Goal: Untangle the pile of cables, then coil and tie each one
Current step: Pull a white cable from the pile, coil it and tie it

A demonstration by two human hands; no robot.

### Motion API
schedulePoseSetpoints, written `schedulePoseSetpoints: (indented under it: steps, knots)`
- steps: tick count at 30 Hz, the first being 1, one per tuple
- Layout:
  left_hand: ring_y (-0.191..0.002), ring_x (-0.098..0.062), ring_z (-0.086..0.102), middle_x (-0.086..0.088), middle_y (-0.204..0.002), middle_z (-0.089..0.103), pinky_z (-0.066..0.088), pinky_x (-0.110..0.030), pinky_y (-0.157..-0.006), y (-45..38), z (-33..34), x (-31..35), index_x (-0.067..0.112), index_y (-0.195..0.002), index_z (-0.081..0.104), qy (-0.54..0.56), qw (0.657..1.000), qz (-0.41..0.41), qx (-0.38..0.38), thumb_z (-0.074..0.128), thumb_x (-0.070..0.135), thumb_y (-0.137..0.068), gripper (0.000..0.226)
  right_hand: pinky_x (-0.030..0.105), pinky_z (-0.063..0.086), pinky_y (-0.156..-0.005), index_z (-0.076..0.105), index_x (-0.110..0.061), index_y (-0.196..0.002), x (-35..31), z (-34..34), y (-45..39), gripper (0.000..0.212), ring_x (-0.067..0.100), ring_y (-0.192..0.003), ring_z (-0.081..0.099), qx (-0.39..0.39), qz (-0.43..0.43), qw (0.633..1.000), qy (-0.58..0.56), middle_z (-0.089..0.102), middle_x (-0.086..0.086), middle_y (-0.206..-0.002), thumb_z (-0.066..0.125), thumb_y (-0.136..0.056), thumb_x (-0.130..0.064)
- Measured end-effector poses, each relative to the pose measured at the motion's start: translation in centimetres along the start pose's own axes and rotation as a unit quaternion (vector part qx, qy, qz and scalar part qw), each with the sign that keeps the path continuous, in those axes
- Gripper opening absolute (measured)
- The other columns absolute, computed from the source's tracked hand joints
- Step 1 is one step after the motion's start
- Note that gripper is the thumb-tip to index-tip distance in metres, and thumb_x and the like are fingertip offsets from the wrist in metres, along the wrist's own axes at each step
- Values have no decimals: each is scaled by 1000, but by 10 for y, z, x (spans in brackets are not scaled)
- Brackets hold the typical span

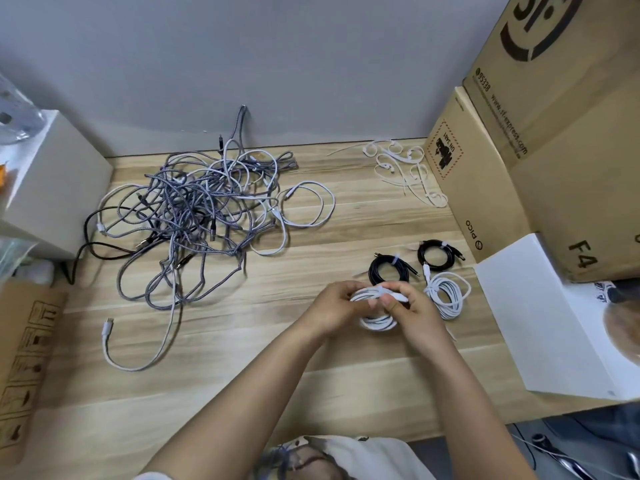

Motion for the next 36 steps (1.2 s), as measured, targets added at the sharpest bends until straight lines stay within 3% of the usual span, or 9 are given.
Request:
schedulePoseSetpoints:
  steps: [3,6,11,18,23,27,32,34,36]
  knots:
    - [-63,-6,55,-5,-83,60,41,-16,-54,-10,9,-18,9,-102,61,81,991,-102,-11,52,18,-96,14,15,44,-66,61,-19,-93,23,-5,-15,7,2,-68,59,4,39,999,16,64,-4,-81,59,-91,-13]
    - [-67,-11,52,-1,-89,60,42,-20,-59,-10,14,-31,21,-90,57,125,977,-172,-6,40,37,-99,25,24,41,-70,62,-17,-89,40,-11,-24,5,4,-65,57,24,59,997,41,62,-5,-75,60,-91,-13]
    - [-77,-11,53,2,-94,59,45,-22,-65,-8,21,-42,21,-104,55,204,956,-209,-1,33,47,-98,35,24,40,-73,66,-14,-93,55,-13,-28,6,14,-82,59,36,69,992,102,65,-1,-87,63,-89,-16]
    - [-94,-5,47,8,-109,53,37,-20,-69,-7,24,-33,20,-133,46,117,977,-173,-38,46,24,-97,36,23,38,-77,66,-9,-107,56,-13,-27,21,17,-90,58,57,79,984,152,65,8,-104,65,-87,-14]
    - [-75,-4,48,5,-87,54,36,-20,-63,-2,14,-31,25,-108,53,156,978,-137,-25,49,16,-96,16,30,38,-90,64,-15,-113,45,-19,-20,27,27,-112,52,73,95,955,273,49,11,-121,64,-87,-23]
    - [-75,-5,56,2,-89,59,42,-9,-62,11,-19,-29,7,-122,54,153,983,-92,38,51,8,-94,28,34,38,-94,63,-14,-113,14,-11,-10,27,25,-117,47,75,42,947,309,48,9,-121,62,-87,-21]
    - [-63,1,63,-1,-85,64,41,-5,-52,34,-79,-26,7,-113,56,198,970,-43,136,46,5,-96,20,28,37,-96,66,-15,-106,-24,49,-15,21,21,-108,51,-17,-42,958,282,53,6,-113,63,-86,-14]
    - [-76,-4,63,-3,-90,64,41,-4,-61,41,-101,-29,9,-109,59,148,970,-18,190,49,4,-94,19,24,35,-95,65,-15,-108,-35,77,-22,22,20,-111,50,-60,-70,957,276,54,6,-114,64,-86,-15]
    - [-99,-10,56,-4,-109,62,38,-5,-80,48,-131,-36,11,-112,61,-34,965,12,259,54,5,-92,23,19,34,-91,63,-12,-113,-41,111,-36,27,16,-107,49,-102,-63,964,236,53,9,-119,64,-86,-12]
Point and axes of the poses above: each hand's wrist, its own y-axis away from the middle knuckle, its own z-axis out of the palm, x = y × z, the point moved 7 cm from there along -y, towards the middle knuckle
